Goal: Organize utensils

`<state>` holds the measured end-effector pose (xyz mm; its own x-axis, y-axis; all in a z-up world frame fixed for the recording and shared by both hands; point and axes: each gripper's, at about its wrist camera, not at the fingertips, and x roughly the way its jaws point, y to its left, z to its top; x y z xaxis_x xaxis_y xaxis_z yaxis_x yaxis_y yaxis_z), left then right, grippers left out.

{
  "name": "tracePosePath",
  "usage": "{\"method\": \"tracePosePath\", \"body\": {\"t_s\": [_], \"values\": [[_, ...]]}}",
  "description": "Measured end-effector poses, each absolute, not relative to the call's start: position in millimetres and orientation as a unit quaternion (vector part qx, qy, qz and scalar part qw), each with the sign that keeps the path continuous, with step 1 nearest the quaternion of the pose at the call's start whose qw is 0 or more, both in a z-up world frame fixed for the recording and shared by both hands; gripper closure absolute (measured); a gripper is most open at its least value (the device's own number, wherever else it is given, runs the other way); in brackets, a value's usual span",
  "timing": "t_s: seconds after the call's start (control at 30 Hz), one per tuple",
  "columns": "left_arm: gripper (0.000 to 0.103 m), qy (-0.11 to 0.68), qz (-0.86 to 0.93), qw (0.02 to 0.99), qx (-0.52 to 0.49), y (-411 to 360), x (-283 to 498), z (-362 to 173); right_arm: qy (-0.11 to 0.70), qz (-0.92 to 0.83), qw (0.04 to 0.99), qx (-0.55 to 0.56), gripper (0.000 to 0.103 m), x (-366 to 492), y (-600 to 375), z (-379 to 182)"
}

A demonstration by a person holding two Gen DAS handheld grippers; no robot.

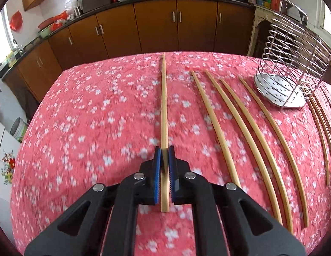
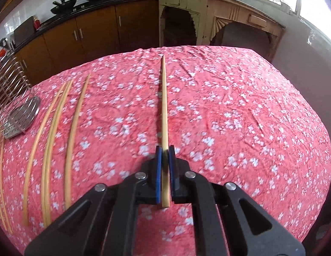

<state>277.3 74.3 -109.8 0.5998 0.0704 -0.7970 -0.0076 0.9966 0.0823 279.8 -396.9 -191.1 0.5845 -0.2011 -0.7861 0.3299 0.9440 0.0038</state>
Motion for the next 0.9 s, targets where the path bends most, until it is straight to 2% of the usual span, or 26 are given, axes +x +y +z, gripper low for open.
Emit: {"method": "tracePosePath", "body": {"t_s": [0.1, 0.13, 0.17, 0.2, 0.27, 0.53, 0.57, 0.6, 0.63, 0.67, 0.77, 0.8, 0.9], "values": [[0.095, 0.445, 0.01, 0.895, 0.021, 83.5, 271.3, -109.2, 0.429, -0.137, 0.889, 0.081, 0.091, 275.6, -398.6, -189.3], [0.094, 0.441, 0.005, 0.897, 0.014, 86.4, 266.9, -107.6, 0.425, -0.132, 0.892, 0.08, 0.082, 271.2, -397.3, -188.6], [0.088, 0.439, 0.004, 0.899, 0.014, 88.5, 261.6, -106.4, 0.422, -0.129, 0.894, 0.077, 0.075, 263.9, -393.9, -189.6], [0.075, 0.437, 0.004, 0.899, 0.014, 89.2, 257.7, -105.9, 0.418, -0.127, 0.896, 0.073, 0.068, 259.6, -391.4, -189.0], [0.064, 0.434, 0.002, 0.901, 0.011, 92.6, 250.0, -105.2, 0.418, -0.123, 0.897, 0.068, 0.068, 254.9, -386.6, -189.3], [0.062, 0.433, 0.007, 0.901, 0.013, 83.2, 234.3, -111.0, 0.41, -0.126, 0.901, 0.07, 0.069, 244.5, -383.7, -196.6], [0.057, 0.434, 0.011, 0.901, 0.013, 83.7, 235.0, -111.5, 0.41, -0.126, 0.901, 0.071, 0.069, 244.5, -383.9, -196.4], [0.043, 0.435, 0.013, 0.9, 0.012, 83.6, 231.9, -111.8, 0.41, -0.125, 0.901, 0.072, 0.069, 244.3, -384.3, -196.4], [0.033, 0.438, 0.015, 0.899, 0.011, 84.3, 232.7, -112.4, 0.41, -0.124, 0.901, 0.074, 0.069, 243.9, -384.7, -196.6], [0.015, 0.446, 0.02, 0.895, 0.009, 85.8, 234.1, -115.0, 0.41, -0.124, 0.901, 0.076, 0.069, 243.8, -385.4, -196.4], [0.007, 0.451, 0.021, 0.892, 0.0, 89.5, 235.7, -116.8, 0.41, -0.126, 0.9, 0.076, 0.069, 243.1, -384.5, -197.3], [0.002, 0.453, 0.023, 0.891, 0.001, 89.4, 235.6, -117.7, 0.41, -0.126, 0.9, 0.075, 0.069, 243.1, -384.3, -197.2], [0.002, 0.457, 0.024, 0.889, 0.002, 90.7, 237.4, -119.2, 0.41, -0.126, 0.9, 0.075, 0.069, 243.4, -384.4, -197.1]]}}
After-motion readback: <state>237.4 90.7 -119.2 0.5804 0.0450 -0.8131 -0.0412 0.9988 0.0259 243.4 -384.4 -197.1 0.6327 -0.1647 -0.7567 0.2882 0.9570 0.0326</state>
